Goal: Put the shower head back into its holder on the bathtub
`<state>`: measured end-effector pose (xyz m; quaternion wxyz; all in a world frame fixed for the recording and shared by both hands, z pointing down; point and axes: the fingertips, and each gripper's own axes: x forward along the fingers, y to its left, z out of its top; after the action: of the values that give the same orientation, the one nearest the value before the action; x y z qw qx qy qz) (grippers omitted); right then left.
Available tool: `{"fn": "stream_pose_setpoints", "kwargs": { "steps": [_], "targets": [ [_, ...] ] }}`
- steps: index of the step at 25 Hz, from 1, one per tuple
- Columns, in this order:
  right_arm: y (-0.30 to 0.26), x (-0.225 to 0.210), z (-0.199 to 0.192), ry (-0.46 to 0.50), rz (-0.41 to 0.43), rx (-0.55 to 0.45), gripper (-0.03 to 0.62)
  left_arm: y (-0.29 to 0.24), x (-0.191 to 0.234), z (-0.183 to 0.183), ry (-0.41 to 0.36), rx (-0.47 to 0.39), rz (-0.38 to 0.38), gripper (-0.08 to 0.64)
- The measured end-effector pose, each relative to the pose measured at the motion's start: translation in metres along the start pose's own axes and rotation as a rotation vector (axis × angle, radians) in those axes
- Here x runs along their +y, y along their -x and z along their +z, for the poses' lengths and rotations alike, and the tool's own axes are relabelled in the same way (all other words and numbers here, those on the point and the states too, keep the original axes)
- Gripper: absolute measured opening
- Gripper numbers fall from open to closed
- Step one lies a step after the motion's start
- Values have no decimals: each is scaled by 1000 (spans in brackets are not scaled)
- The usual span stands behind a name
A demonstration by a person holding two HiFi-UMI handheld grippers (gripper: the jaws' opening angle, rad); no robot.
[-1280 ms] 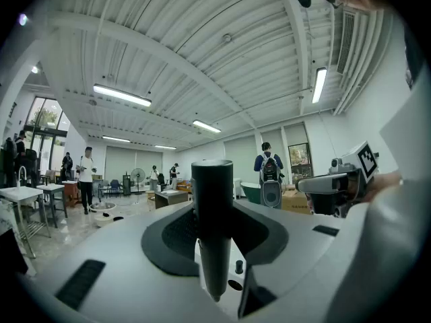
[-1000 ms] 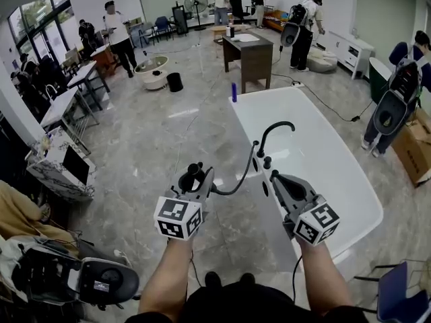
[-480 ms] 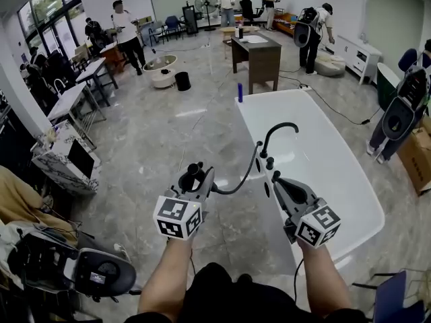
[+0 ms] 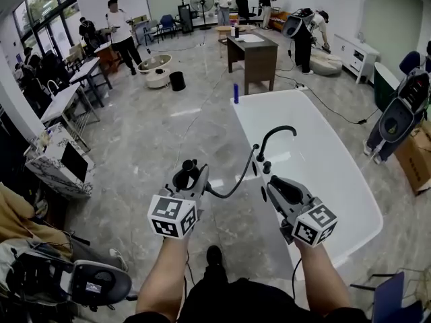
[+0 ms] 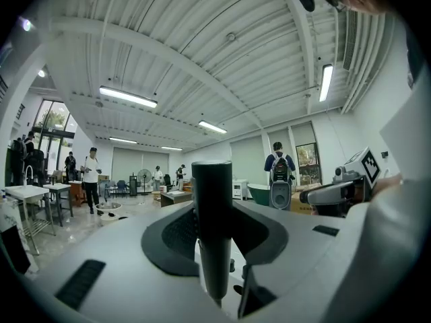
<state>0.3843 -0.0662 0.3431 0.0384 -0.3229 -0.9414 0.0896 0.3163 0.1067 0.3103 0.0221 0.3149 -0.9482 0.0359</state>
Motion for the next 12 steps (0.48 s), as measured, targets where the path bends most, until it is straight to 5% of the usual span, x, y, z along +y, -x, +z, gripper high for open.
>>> {"fn": "stream_pose_setpoints", "kwargs": {
  "steps": [12],
  "targets": [
    [-73,-43,-3,-21,-52,54,83,-83,49,1,-30,-4,-75,132]
  ]
}}
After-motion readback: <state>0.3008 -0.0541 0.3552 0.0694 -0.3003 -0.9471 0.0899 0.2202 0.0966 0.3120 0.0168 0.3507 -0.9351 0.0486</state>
